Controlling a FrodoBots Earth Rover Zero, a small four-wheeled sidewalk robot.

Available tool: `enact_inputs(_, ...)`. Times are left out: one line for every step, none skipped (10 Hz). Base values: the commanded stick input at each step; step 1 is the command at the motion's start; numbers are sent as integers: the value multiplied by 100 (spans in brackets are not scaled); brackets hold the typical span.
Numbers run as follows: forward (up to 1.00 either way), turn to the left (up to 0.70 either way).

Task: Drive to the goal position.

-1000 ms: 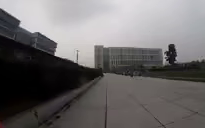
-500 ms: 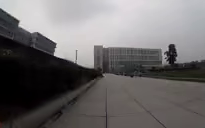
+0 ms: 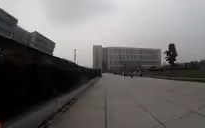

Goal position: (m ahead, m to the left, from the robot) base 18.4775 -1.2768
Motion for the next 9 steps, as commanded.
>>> enact_inputs(70, 0)
enact_inputs(70, 0)
enact_inputs(70, 0)
enact_inputs(70, 0)
enact_inputs(70, 0)
enact_inputs(70, 0)
enact_inputs(70, 0)
enact_inputs(70, 0)
enact_inputs(70, 0)
